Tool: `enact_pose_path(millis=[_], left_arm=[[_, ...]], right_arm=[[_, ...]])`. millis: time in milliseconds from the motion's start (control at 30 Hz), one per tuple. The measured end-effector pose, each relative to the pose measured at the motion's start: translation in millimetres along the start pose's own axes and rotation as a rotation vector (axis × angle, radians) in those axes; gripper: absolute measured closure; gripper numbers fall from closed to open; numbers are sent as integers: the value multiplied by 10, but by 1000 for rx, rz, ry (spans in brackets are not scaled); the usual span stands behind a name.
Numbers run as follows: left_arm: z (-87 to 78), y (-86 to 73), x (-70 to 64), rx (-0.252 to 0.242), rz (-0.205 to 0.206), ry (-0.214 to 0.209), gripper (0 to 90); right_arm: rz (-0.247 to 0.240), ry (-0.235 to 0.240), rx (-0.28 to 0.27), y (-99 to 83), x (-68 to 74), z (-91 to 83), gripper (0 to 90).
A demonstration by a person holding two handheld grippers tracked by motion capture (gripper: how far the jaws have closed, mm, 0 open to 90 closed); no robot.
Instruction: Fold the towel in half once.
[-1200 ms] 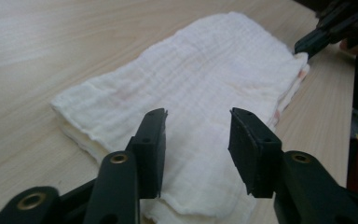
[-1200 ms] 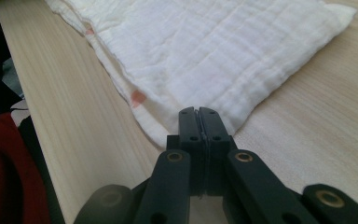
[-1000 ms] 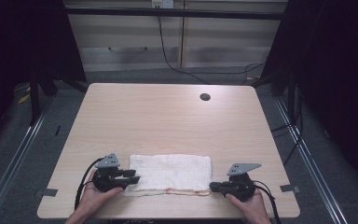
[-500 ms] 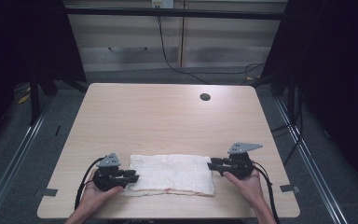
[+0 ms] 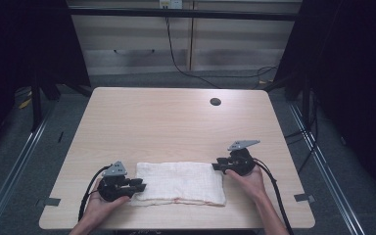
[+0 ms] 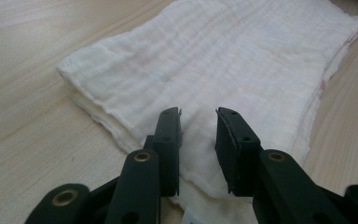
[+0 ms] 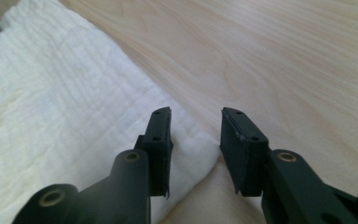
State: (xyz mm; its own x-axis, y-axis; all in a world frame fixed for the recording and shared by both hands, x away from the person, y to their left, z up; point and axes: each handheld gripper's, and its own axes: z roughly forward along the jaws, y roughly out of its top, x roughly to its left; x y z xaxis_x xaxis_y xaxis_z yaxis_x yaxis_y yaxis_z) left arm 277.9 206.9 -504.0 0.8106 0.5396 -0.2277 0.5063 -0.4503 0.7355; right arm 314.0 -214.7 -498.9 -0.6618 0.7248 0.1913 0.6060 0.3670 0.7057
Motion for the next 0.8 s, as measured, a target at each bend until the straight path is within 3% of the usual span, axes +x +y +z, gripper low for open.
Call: enact_pose_path(millis=[167, 300, 333, 367, 633, 733, 800], left_arm=[[-15, -10, 3, -1, -13, 3, 693], [-20, -15, 3, -1, -15, 4, 692], [-20, -16, 2, -2, -14, 5, 689], [-21, -18, 0, -1, -16, 6, 687], [-44, -36, -45, 5, -25, 15, 686], [-42, -32, -75, 7, -11, -6, 682], [-77, 6, -60, -26, -23, -24, 658]], right_arm=[[-37, -25, 20, -12, 39, 49, 589], [-71, -18, 18, -28, 56, 47, 727], [-75, -3, 13, -32, 51, 51, 804], [-66, 26, 21, -39, 51, 47, 838], [-4, 4, -25, -90, -29, 29, 869], [0, -4, -20, -87, -47, 19, 870], [7, -4, -26, -79, -51, 35, 870]])
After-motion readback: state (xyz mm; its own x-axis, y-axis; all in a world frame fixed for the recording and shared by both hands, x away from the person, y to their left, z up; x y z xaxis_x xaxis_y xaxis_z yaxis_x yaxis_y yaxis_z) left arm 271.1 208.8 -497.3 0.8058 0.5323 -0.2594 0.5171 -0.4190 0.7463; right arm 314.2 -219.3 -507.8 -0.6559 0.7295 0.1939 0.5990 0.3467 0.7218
